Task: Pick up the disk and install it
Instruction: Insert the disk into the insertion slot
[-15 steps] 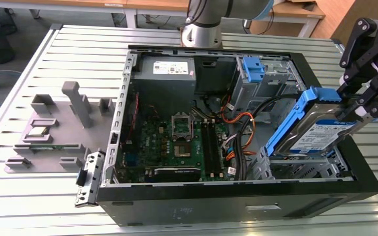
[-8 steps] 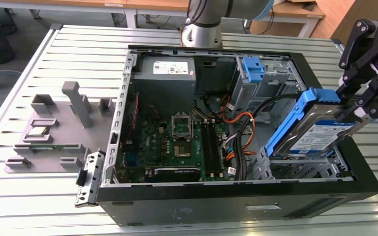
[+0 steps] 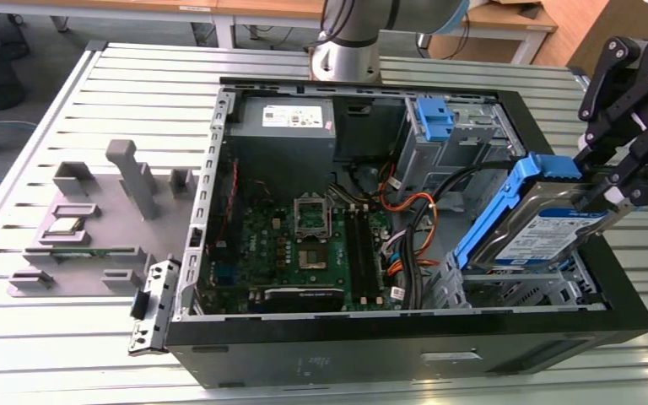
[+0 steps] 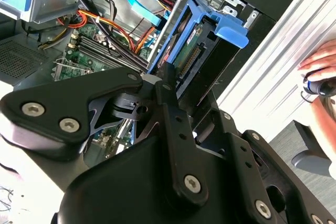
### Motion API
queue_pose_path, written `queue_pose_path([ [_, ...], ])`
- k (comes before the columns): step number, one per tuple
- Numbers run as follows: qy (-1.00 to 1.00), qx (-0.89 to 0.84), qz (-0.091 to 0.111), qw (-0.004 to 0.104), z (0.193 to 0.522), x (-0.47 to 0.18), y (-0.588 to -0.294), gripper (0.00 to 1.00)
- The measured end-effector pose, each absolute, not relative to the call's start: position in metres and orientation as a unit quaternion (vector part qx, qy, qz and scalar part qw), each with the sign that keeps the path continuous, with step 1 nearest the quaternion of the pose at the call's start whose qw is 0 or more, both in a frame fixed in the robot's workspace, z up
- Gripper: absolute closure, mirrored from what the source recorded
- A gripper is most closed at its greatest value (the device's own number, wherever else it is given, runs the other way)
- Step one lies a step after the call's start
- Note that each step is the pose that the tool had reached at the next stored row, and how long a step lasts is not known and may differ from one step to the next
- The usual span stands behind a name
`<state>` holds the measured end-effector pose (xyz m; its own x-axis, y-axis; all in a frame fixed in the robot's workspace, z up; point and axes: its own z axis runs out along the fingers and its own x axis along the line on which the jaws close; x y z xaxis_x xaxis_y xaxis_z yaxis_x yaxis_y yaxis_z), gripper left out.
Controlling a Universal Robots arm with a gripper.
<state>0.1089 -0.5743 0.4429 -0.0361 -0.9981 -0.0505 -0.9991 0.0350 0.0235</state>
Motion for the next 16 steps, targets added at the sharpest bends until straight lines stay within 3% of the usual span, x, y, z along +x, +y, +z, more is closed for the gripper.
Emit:
queue_pose_path([
  [16, 0.719, -0.694, 0.026, 0.010, 0.419, 0.109, -0.575, 0.65],
])
